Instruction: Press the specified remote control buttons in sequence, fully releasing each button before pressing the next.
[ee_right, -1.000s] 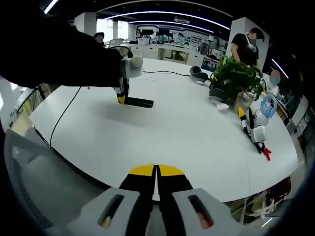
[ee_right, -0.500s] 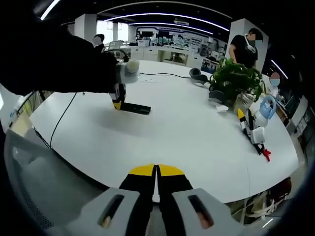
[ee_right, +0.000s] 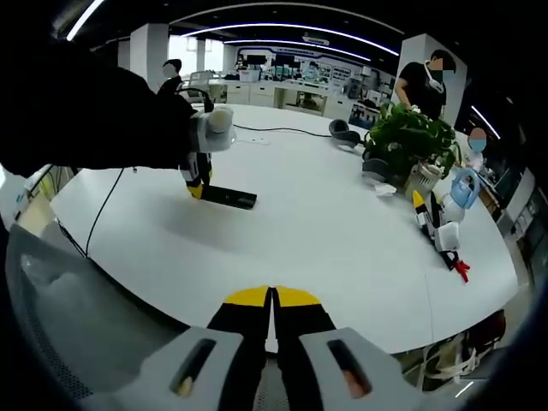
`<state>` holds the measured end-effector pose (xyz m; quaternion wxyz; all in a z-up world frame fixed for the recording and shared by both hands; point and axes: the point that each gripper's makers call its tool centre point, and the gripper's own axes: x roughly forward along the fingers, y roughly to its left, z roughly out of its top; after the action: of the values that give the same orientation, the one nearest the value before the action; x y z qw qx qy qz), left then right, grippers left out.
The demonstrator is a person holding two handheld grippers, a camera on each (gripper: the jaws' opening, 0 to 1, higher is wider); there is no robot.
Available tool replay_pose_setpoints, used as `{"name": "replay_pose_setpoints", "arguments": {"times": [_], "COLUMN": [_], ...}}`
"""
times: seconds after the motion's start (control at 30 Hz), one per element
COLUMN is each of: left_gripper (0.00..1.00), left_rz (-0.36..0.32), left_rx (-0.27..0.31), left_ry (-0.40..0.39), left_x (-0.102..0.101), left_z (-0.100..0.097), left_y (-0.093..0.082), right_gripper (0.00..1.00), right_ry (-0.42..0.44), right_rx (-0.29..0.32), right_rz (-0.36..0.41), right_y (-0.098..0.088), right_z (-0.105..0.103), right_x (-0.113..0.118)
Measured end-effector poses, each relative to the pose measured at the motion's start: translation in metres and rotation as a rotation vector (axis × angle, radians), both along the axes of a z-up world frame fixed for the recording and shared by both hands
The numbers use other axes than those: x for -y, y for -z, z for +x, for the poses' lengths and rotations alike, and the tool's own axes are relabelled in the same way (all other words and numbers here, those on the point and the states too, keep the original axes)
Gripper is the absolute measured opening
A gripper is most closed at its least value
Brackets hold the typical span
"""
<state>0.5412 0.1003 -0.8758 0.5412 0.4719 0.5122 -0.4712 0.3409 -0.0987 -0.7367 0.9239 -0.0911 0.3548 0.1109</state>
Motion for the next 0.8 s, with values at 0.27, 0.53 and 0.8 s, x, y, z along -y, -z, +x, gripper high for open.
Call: {"name": "replay_pose_setpoints", "arguments": {"times": [0.27,0.53,0.8], "left_gripper": [0.23,0.23,0.23], "left_rz": [-0.015,-0.055,-0.083], "left_rx": [0.002,0.002,0.006], "left_ry": [-0.004,-0.018,-0.013], "left_x": [-0.002,-0.003,-0.004], "left_z": [-0.017,-0.041,-0.063], "left_y": [-0.001,-0.001,-0.002], "right_gripper": [0.0,0.0,0.0], "right_ry": [-0.001,-0.002,-0.007], "right_rx": [0.006,0.01,0.016], "right_rz": [0.0,0.0,0.007], "right_y": [-0.001,-0.002,-0.004], "right_z": [0.0,0.0,0.0], "right_x": [0.0,-0.001,-0.002]}}
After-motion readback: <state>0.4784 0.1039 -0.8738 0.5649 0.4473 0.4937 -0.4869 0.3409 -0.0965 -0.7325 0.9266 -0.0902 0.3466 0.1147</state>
